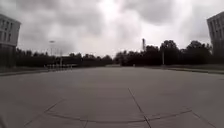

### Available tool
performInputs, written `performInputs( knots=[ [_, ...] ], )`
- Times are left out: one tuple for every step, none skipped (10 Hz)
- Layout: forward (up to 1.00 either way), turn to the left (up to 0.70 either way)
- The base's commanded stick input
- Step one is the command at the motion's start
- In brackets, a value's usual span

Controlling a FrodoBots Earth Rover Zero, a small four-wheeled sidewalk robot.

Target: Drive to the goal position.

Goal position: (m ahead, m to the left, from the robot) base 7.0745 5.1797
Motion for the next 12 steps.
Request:
performInputs(
  knots=[
    [0.70,0.00],
    [0.70,0.00],
    [0.70,0.00],
    [0.70,0.00],
    [0.70,0.00],
    [0.70,0.00],
    [0.70,0.00],
    [0.70,0.00],
    [0.70,0.00],
    [0.70,0.00],
    [0.70,0.00],
    [0.70,0.00]
  ],
)
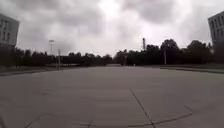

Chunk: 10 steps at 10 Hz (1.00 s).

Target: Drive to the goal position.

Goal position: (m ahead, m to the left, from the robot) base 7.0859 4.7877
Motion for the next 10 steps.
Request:
performInputs(
  knots=[
    [0.70,0.00],
    [0.70,0.00],
    [0.70,0.00],
    [0.70,0.00],
    [0.70,0.00],
    [0.70,0.00],
    [0.70,0.00],
    [0.70,0.00],
    [0.70,0.00],
    [0.70,0.00]
  ],
)
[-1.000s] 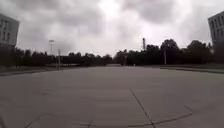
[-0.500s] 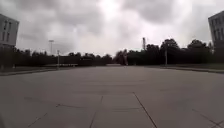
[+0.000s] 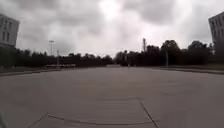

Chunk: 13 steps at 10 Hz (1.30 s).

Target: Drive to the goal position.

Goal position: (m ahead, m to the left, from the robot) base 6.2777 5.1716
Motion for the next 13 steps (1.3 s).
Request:
performInputs(
  knots=[
    [0.70,0.00],
    [0.70,0.00],
    [0.70,-0.05],
    [0.70,-0.30],
    [0.70,-0.32],
    [0.70,-0.31],
    [0.70,-0.31],
    [0.70,0.00],
    [0.70,0.00],
    [0.70,0.00],
    [0.70,0.00],
    [0.70,0.00],
    [0.70,0.00]
  ],
)
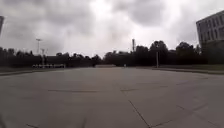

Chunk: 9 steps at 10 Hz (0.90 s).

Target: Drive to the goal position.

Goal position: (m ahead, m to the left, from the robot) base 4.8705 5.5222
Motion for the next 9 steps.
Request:
performInputs(
  knots=[
    [0.70,0.00],
    [0.70,0.00],
    [0.70,0.00],
    [0.70,0.00],
    [0.70,0.00],
    [0.70,0.00],
    [0.70,0.00],
    [0.70,0.00],
    [0.70,0.00]
  ],
)
